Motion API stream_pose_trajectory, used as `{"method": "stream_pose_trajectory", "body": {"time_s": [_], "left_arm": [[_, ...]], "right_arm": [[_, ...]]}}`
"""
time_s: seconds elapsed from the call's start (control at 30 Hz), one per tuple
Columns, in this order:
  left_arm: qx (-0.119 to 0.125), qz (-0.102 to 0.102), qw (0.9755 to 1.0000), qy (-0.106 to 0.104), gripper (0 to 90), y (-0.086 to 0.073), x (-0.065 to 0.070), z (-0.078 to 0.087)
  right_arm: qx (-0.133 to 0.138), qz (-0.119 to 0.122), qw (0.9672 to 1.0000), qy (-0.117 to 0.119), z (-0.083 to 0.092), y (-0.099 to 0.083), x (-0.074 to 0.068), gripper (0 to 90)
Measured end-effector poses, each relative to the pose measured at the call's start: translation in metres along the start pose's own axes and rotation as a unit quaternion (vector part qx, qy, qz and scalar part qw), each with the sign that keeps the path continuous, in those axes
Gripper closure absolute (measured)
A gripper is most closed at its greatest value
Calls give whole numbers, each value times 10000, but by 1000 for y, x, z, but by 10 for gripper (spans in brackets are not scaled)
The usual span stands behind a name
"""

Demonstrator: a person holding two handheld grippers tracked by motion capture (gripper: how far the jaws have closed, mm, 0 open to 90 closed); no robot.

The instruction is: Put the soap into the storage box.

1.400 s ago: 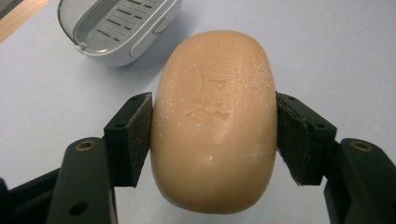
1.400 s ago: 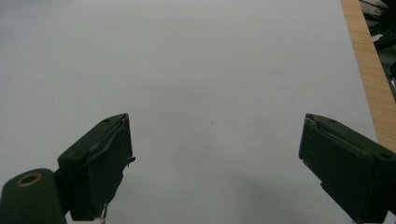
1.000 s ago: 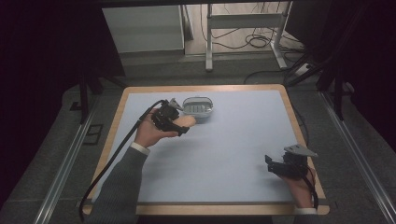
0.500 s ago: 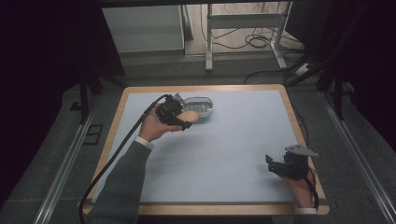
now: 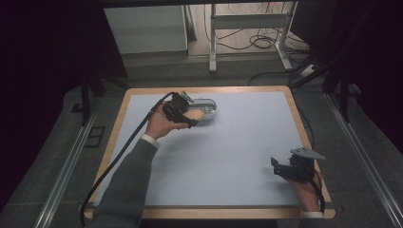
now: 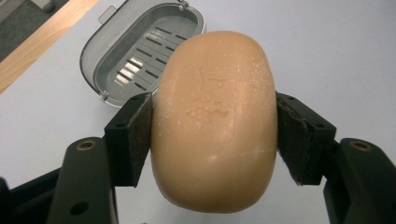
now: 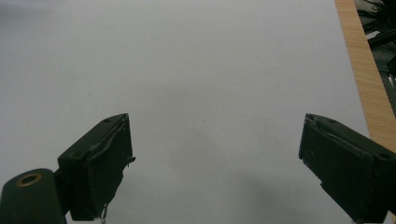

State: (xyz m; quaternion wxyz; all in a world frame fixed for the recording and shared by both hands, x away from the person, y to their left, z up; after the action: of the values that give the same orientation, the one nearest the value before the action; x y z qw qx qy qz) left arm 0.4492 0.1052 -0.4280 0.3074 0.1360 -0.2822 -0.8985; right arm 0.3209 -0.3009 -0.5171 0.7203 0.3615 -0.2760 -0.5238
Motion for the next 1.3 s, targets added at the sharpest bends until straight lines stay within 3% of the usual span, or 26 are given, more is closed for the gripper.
{"method": "stream_pose_trajectory", "body": {"time_s": [0.93, 1.3], "left_arm": [[-203, 73, 9998, -40, 338, 24, -23, -29], [-269, 137, 9994, -151, 339, 34, -31, -43]], "right_arm": [[-15, 4, 10000, -21, 0, 0, 2, 95], [-18, -34, 10000, -47, 0, 0, 4, 95]]}}
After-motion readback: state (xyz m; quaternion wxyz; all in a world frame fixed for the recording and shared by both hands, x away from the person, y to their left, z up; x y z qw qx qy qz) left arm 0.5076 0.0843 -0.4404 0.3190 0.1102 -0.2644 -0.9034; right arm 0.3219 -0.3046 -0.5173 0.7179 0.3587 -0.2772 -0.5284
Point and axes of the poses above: each handheld gripper's, and its own axes: z roughly backward along the jaws, y roughly out of its top, x roughly to its right, the point moved 1 cm from there along -z, roughly forward along the jaws, and after that the axes turned 2 degrees about -z, right-handed, at the moved point
